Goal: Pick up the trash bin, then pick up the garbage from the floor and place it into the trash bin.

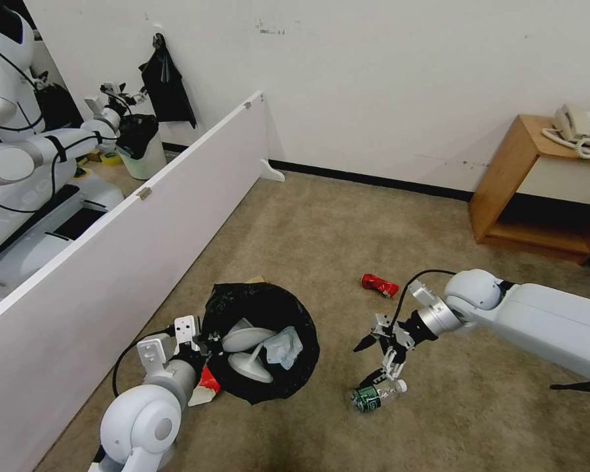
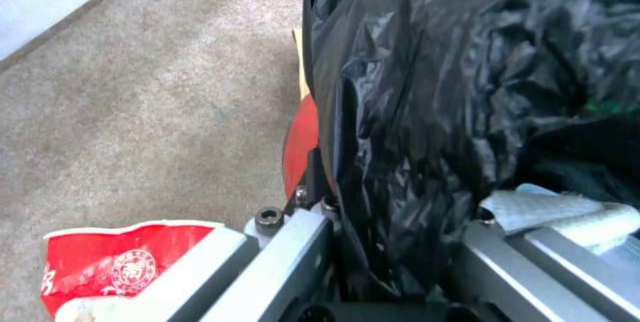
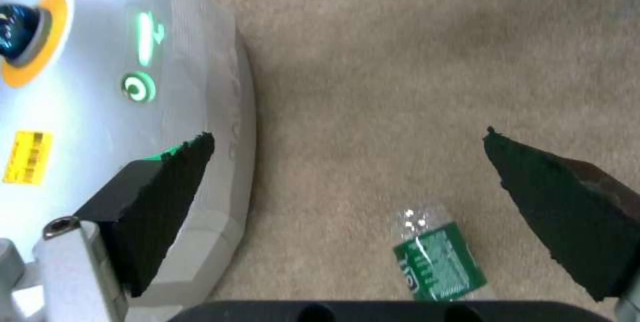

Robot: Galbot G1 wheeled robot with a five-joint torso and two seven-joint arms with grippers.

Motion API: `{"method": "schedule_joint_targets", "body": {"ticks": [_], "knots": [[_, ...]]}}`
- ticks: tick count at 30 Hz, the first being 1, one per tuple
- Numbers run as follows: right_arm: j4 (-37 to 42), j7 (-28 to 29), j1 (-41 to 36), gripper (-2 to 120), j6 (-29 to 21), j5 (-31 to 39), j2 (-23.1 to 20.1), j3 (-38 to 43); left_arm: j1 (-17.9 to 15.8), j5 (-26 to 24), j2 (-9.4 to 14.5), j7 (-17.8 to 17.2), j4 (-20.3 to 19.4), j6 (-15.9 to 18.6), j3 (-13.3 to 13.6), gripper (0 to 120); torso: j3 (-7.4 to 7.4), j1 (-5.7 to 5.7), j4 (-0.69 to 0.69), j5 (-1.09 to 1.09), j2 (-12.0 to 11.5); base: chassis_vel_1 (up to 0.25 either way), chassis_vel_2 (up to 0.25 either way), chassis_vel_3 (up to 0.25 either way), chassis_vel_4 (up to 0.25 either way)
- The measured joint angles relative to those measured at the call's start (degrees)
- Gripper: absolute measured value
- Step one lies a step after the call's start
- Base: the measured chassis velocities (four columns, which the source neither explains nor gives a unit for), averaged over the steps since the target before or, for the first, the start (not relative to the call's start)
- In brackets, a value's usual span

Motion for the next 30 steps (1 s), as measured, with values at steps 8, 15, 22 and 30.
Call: {"method": "schedule_joint_targets", "body": {"ticks": [8, 15, 22, 30], "knots": [[-1.7, -1.2, -0.2, 100, 0.4, -2.8, 0.3, -0.5, 0.1, 0.4, -0.3, 0.0, -0.3, 0.0, 0.1, 0, 0.00, 0.00, 0.00, 0.00, 0.0, 0.000, 0.000, 0.000, 0.000], [-3.0, -2.3, -0.1, 100, 1.0, -5.6, 0.6, -1.7, 0.3, 0.9, -0.6, 0.3, -0.5, 0.1, -0.3, 0, 0.00, 0.00, 0.00, 0.00, 0.0, 0.000, 0.000, 0.000, 0.000], [-3.9, -3.1, -0.1, 100, 1.1, -6.6, 0.9, -2.2, 0.5, 1.1, -0.7, 0.5, -0.5, 0.1, -0.5, 0, 0.00, 0.00, 0.00, 0.00, 0.0, 0.000, 0.000, 0.000, 0.000], [-5.6, -4.1, 0.0, 100, 1.7, -8.1, 1.2, -2.7, 0.4, 1.2, -0.9, 0.8, -0.3, 0.0, -0.6, 0, 0.00, 0.00, 0.00, 0.00, 0.0, 0.000, 0.000, 0.000, 0.000]]}}
